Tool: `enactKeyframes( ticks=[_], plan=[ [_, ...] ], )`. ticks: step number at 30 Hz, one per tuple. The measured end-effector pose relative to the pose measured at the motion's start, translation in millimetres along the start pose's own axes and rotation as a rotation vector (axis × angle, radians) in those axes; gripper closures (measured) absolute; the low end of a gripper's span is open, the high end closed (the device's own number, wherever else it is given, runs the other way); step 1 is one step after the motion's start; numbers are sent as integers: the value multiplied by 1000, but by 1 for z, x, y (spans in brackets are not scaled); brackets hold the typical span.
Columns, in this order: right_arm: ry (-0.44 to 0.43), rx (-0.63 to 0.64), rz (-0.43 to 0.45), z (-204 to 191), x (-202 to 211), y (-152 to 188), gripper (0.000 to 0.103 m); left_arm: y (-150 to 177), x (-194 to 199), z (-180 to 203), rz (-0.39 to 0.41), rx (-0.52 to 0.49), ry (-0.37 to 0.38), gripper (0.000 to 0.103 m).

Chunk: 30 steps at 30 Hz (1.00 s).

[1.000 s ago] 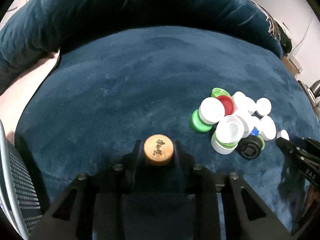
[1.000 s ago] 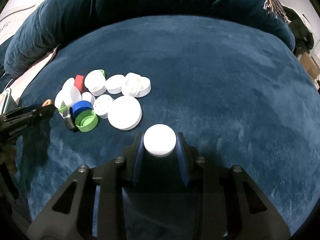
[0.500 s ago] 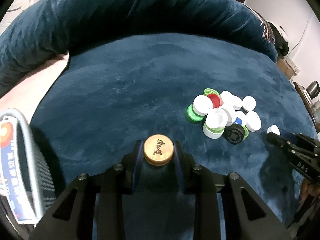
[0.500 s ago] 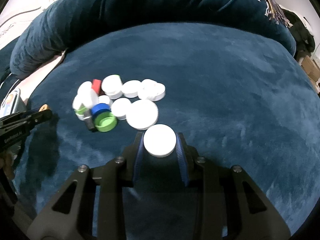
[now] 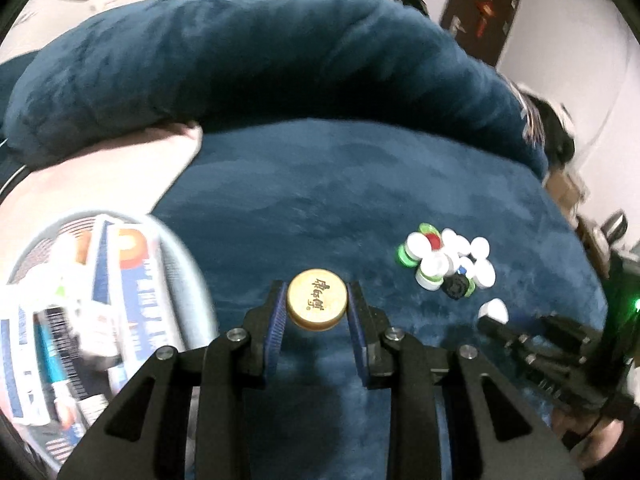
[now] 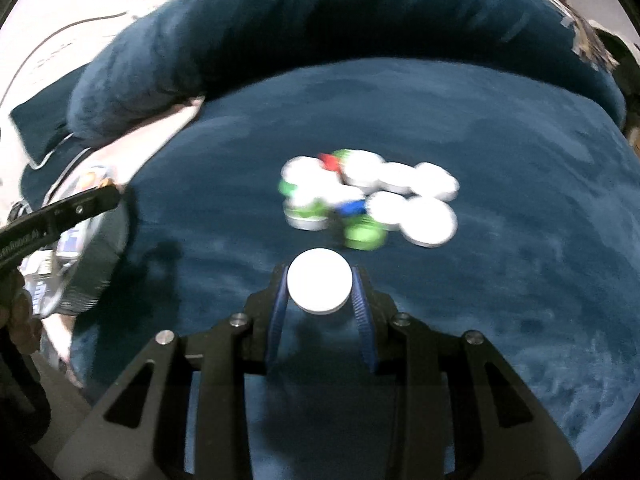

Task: Organize objects
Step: 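Carry the white and brown caps over the basket and open both grippers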

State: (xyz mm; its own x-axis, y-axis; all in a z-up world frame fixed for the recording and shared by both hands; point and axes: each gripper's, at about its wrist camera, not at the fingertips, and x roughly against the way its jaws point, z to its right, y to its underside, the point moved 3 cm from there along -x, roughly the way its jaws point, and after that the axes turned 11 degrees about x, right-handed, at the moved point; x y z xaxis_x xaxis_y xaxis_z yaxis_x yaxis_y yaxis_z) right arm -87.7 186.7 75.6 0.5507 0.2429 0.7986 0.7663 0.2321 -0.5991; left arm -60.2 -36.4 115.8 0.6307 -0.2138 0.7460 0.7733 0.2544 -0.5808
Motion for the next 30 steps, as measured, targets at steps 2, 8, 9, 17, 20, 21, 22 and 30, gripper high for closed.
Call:
enactKeyframes(
  ticks=[2, 8, 9, 17, 20, 21, 22, 30],
  plan=[
    [-27, 40, 9, -21, 0, -8, 70, -7, 17, -22, 27, 48, -4, 73],
    [-127, 145, 46, -99, 0, -36, 70, -16, 57, -97, 103, 217, -41, 73],
    [-146, 157, 52, -112, -1, -41, 70, -16, 62, -112, 112, 253, -51, 73],
    [-288, 236, 105, -206, -2, -85, 70, -7, 75, -173, 127, 394, -50, 73],
    [-309, 259, 120, -230, -3, -100, 70, -7, 70, -179, 121, 400, -51, 73],
    [-315, 258, 120, -234, -5, -105, 70, -7, 70, -182, 120, 406, -50, 73],
    [-321, 253, 121, -238, -7, -109, 70, -7, 71, -184, 121, 412, -50, 73],
    [-512, 136, 70, -254, -25, -132, 68, -5, 75, -193, 136, 429, -84, 44]
  ],
)
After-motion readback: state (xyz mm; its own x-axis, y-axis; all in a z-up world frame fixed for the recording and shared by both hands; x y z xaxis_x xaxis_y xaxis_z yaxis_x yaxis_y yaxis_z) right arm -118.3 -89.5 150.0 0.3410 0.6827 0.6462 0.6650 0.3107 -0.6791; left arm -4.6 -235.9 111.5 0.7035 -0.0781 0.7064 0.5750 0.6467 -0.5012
